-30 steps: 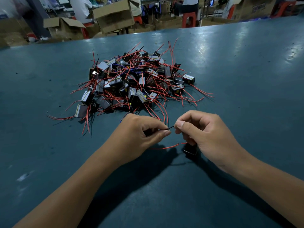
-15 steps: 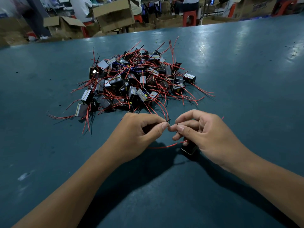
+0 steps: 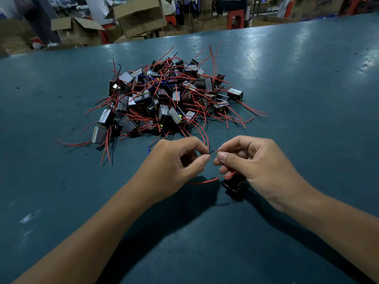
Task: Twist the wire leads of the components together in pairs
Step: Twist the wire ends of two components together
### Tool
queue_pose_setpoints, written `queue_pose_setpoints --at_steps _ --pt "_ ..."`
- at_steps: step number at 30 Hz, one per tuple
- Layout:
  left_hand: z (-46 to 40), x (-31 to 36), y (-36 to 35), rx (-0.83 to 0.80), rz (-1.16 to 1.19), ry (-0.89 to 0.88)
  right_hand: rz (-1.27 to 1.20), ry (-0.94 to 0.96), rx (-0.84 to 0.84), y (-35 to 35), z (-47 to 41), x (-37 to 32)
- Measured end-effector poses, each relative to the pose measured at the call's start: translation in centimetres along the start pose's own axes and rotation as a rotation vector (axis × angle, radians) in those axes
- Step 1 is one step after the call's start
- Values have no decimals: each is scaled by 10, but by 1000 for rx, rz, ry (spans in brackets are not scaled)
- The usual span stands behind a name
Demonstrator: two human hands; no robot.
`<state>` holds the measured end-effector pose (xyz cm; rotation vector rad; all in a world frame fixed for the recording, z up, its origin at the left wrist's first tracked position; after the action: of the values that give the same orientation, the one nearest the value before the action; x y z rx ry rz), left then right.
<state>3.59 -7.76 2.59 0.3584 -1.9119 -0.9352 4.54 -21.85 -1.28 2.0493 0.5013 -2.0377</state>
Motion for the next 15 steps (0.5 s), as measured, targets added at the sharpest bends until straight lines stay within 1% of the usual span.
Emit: queue_pose_setpoints --at_steps 12,15 --pt "1 3 0 1 -10 -20 50 19 -16 -2 -1 -3" --pt "1 3 1 1 -11 -19 25 7 -11 0 -1 0"
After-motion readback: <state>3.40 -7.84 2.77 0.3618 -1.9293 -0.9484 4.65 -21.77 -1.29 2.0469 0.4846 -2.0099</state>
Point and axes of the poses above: each hand's wrist, its own z-axis away from the middle knuckle, its own y-axis out of the back of the hand, x = y × z, the point moved 10 cm from there along -z, towards the middle knuckle, and after that the axes turned 9 degrees about -x, right-handed, at the moved point
